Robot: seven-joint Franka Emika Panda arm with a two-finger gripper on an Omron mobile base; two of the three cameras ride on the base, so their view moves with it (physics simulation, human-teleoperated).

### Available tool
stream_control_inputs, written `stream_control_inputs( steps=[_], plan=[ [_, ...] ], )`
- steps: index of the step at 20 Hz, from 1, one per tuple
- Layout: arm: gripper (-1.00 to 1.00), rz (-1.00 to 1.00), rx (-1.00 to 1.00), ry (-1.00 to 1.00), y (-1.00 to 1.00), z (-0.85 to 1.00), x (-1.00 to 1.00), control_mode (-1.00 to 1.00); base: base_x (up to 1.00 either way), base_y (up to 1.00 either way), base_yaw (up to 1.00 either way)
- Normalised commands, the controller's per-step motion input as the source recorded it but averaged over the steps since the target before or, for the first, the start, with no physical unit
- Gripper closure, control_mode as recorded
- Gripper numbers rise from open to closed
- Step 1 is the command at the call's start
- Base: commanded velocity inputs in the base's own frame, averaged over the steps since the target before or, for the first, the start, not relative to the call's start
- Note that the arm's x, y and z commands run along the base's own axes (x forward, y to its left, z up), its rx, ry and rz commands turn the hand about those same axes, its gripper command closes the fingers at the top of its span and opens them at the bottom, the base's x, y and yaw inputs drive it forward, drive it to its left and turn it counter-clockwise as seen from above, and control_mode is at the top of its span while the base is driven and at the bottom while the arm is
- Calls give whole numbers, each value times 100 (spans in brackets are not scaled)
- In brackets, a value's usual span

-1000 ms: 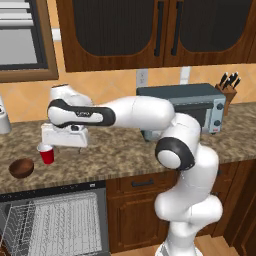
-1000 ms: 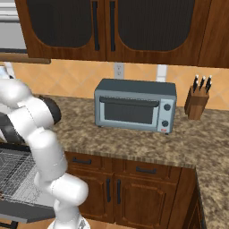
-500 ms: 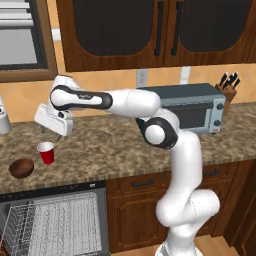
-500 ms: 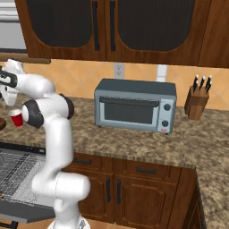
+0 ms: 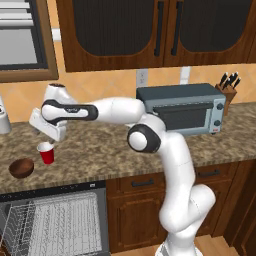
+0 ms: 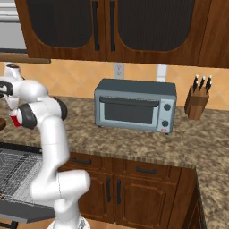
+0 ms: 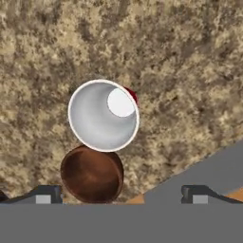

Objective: Pick up the cup and bowl from the counter, place them in the dishwasher, and close the dishwasher door.

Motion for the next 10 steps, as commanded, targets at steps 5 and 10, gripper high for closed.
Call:
stream_control_inputs(
  steps=[5,10],
  plan=[
    [-100,0,0,-26,-12,-42,76,-100,0,0,0],
    [-100,5,5,-20,-87,-9,34,-100,0,0,0]
  ],
)
